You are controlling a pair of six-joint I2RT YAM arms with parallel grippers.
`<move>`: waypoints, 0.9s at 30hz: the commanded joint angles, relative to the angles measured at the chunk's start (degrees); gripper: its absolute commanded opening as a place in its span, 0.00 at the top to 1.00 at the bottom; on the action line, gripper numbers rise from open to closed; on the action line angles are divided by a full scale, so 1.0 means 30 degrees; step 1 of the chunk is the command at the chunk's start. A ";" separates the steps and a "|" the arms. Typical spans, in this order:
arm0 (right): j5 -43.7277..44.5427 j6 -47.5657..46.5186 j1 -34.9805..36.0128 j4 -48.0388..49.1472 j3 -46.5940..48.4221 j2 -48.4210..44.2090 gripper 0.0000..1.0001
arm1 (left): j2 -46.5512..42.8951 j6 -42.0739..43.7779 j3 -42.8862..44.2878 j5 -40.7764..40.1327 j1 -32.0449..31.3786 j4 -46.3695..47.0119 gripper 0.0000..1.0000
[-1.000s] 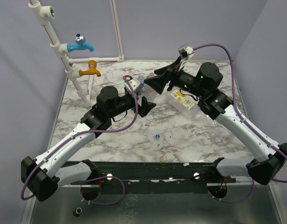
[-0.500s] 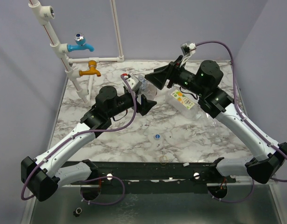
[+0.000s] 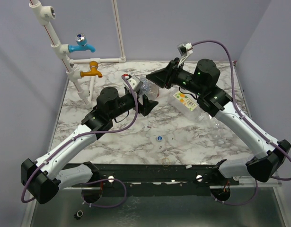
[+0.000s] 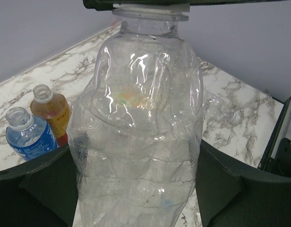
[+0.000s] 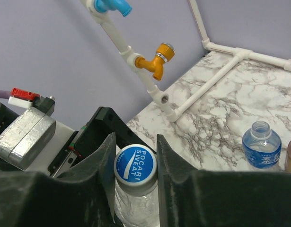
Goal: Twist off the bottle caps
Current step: Unscrew the bottle cap from the plastic bottle.
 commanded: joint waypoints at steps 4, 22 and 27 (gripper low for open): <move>-0.0440 -0.0706 0.0129 0.0180 0.0541 -0.0270 0.93 | -0.0124 0.0297 0.0626 0.0472 0.0128 0.1124 1.00; -1.5344 -0.0498 0.0042 0.7219 -0.0408 -0.1936 1.00 | -0.0107 -0.4843 0.1693 1.2432 0.0362 0.2010 1.00; -1.6213 -0.0566 -0.0127 0.6750 -0.0110 -0.1800 1.00 | -0.0260 -0.4493 0.1664 1.2721 0.0407 0.1705 1.00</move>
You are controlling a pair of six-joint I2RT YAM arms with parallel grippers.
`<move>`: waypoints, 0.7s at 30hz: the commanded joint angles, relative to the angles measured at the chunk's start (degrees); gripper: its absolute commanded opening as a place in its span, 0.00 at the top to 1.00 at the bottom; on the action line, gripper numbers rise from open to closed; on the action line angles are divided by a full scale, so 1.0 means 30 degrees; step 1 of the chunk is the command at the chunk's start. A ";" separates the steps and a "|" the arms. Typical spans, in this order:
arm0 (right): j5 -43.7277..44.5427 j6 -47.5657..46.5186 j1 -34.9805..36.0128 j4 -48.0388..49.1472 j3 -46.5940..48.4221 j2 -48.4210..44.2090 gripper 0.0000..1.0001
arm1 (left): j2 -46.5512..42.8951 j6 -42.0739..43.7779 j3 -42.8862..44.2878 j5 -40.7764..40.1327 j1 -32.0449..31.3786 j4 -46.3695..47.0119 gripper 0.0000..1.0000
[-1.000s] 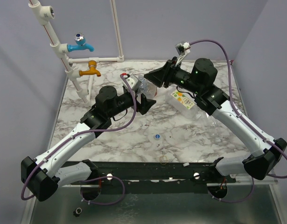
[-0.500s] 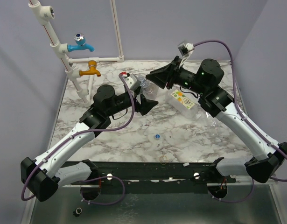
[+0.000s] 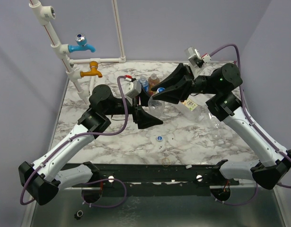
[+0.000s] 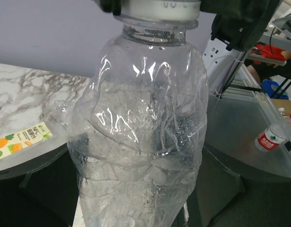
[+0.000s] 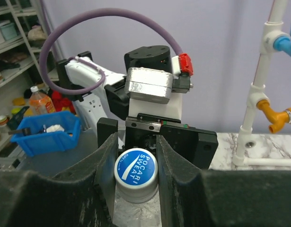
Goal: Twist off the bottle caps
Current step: Unscrew the bottle cap from the plastic bottle.
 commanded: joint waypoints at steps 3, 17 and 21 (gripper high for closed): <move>-0.1642 -0.1378 0.0091 -0.1991 0.0968 -0.0281 0.95 | -0.0099 -0.0467 0.0234 0.0941 0.0189 -0.0536 1.00; 1.4056 -0.1836 0.0105 -0.9190 0.3675 0.0530 0.09 | 0.0114 0.5379 -0.0418 -0.9310 0.0176 -0.1129 1.00; 1.3628 -0.1375 0.0122 -0.9196 0.3632 0.0981 0.15 | 0.0528 0.6101 -0.0272 -1.1247 0.0182 -0.0775 1.00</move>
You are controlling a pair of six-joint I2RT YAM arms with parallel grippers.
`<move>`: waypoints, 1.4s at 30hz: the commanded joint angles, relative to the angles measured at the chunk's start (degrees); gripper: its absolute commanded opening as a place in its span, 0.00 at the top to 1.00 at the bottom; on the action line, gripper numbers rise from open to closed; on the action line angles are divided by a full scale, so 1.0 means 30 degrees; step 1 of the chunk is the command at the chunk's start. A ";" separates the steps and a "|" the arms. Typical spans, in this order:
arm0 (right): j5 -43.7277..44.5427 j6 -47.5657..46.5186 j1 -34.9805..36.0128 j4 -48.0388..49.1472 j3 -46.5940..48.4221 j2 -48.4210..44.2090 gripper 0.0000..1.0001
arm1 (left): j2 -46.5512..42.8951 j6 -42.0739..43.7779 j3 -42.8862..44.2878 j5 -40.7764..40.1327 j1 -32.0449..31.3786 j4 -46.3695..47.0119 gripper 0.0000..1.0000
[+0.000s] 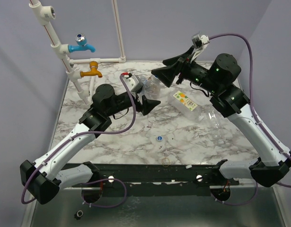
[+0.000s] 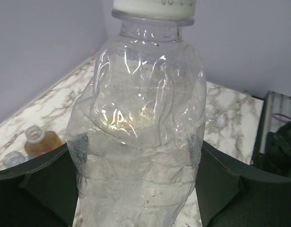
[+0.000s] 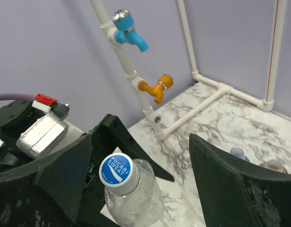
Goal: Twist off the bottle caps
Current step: Unscrew the bottle cap from the plastic bottle.
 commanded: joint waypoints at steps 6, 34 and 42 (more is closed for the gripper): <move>0.0501 0.1086 0.0062 -0.0733 0.0463 0.1205 0.20 | 0.0595 0.1305 -0.0149 -0.4255 0.0083 0.0579 1.00; -0.7981 -0.0825 0.0007 0.3722 -0.0724 0.0744 1.00 | 0.0495 -0.3227 0.0647 0.4114 0.0087 0.1117 1.00; -1.7175 -0.0206 -0.0252 0.5180 -0.0879 0.1106 0.99 | 0.0494 -0.5493 0.1809 0.8777 0.0085 0.1696 1.00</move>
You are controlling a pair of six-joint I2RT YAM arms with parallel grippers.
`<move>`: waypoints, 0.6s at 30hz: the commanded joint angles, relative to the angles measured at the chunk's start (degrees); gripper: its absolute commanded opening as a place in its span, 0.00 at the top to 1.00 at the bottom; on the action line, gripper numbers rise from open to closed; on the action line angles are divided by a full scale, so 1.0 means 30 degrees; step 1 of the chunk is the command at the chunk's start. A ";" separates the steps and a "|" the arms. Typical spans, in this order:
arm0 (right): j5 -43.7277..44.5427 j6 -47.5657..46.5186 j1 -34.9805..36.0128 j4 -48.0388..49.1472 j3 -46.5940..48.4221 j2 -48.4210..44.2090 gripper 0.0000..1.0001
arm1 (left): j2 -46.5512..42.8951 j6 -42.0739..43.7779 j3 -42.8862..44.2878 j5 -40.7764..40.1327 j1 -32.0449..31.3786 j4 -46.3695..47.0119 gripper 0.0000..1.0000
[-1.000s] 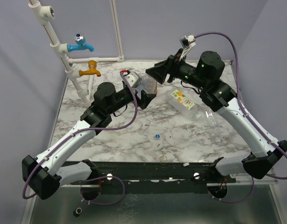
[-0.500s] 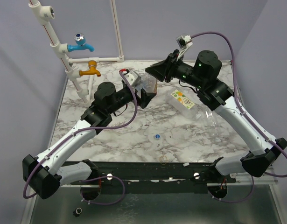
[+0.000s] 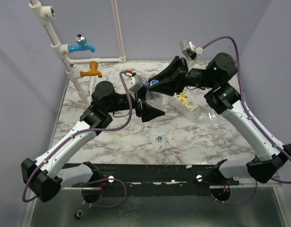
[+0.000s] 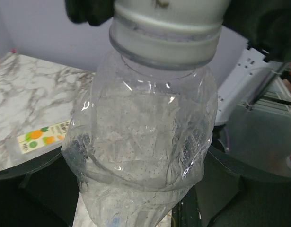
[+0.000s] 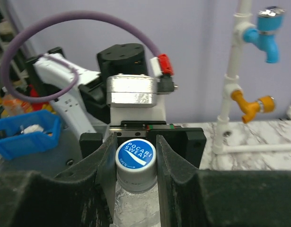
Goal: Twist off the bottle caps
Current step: Unscrew the bottle cap from the plastic bottle.
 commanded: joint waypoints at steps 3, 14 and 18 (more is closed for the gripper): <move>-0.7123 0.0623 -0.0123 0.1347 -0.0266 -0.0196 0.99 | -0.0398 -0.2048 0.0962 0.3834 -0.0149 0.0993 1.00; 0.5837 -0.2018 -0.0438 -0.4812 0.1565 -0.1060 0.14 | -0.1514 0.0659 -0.1072 -0.0534 -0.0080 -0.0116 1.00; 0.9185 -0.0970 -0.0452 -0.5136 0.1742 -0.0685 0.00 | -0.1351 0.2579 -0.1739 -0.5095 -0.0079 -0.0409 1.00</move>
